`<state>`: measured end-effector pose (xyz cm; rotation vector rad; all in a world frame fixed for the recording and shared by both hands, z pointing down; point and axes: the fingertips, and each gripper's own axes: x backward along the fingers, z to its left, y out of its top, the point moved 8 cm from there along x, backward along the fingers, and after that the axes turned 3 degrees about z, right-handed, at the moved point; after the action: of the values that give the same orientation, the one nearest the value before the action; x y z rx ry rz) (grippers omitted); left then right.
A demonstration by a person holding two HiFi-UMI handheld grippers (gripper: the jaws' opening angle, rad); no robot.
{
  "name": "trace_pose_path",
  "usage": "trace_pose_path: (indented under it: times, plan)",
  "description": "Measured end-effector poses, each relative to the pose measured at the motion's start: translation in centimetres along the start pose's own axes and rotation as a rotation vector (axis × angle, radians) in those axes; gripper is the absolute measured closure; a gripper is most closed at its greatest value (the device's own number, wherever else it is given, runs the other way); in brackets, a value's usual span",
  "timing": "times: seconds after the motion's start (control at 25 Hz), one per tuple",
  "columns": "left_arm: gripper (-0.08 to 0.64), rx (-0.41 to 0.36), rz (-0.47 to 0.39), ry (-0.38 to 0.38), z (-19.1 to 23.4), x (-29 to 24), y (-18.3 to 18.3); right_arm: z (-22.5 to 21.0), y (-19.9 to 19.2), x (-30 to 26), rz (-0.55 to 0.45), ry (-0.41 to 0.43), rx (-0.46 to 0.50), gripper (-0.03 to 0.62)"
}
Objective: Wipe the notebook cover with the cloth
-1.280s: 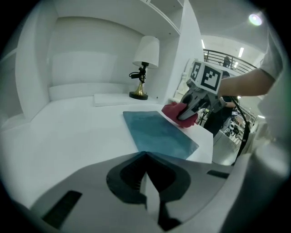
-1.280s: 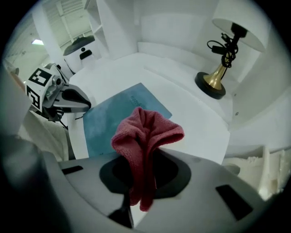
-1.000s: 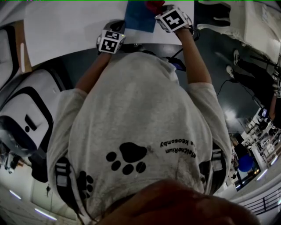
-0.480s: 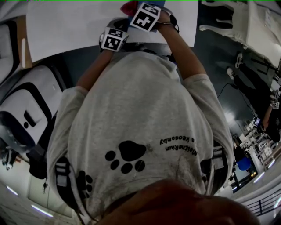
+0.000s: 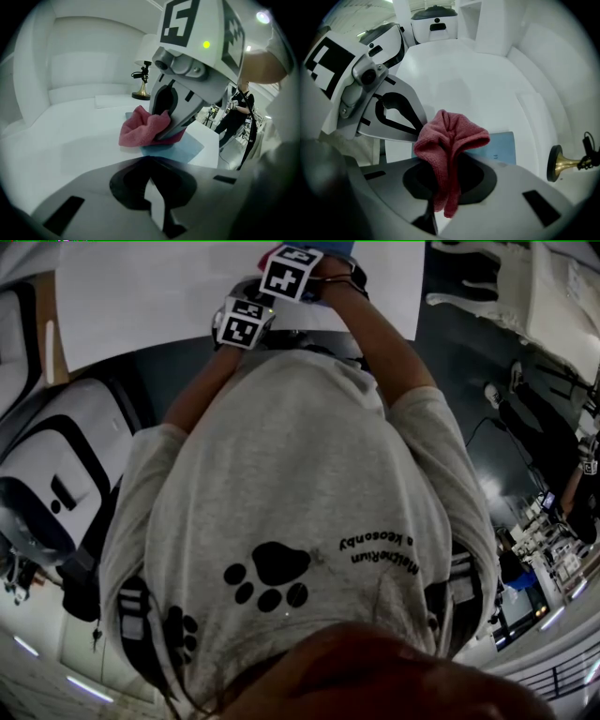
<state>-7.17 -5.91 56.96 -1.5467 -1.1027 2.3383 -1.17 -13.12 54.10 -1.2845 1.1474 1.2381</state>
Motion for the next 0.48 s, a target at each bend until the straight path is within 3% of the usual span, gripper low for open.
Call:
trace_pose_path:
  times: [0.48]
  plan:
    - [0.549, -0.002, -0.002, 0.0, -0.2, -0.1, 0.0, 0.0, -5.4, 0.2, 0.047, -0.012, -0.08, 0.522]
